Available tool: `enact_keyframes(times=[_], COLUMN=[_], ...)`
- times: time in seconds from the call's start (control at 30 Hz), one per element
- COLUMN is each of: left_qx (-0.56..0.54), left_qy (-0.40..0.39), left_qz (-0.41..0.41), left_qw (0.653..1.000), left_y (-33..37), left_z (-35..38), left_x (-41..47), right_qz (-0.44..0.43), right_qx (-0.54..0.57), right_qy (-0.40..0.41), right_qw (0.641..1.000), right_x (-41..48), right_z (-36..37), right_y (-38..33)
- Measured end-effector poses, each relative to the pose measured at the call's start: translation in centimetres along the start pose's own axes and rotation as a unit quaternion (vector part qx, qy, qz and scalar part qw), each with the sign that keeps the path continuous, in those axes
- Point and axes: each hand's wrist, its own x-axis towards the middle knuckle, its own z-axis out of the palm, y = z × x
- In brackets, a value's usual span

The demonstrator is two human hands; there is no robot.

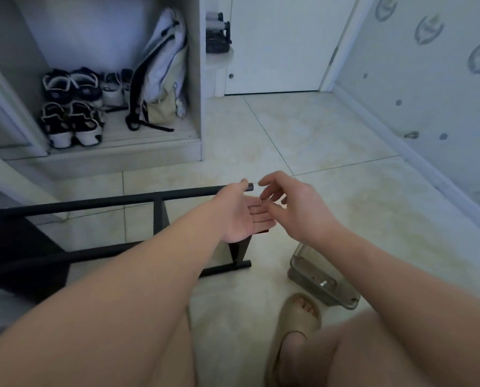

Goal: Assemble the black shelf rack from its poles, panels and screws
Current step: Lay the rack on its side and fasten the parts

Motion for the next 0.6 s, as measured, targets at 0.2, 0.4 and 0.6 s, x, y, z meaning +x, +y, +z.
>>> enact_keyframes(times=[0.2, 0.4, 0.6], left_qx=[0.034, 0.115, 0.213], left_qy=[0.02, 0.089, 0.142], left_qz=[-0.028, -0.032, -0.029], left_qw=[0.999, 0.989, 0.966], left_y=[0.7, 1.3, 1.8], left_z=[-1.7, -4.1, -6.6], left_x=[-0.1, 2.4, 4.9], right_qz=[0.033, 0.11, 0.161], right_qx=[0.052, -0.021, -0.166], right_qy=[0.054, -0.009, -0.194], right_qw=[0.997, 0.994, 0.953], right_x=[1.1, 2.4, 3.9], right_z=[1.0, 2.7, 5.4], right_y=[0.4, 4.7, 8.5])
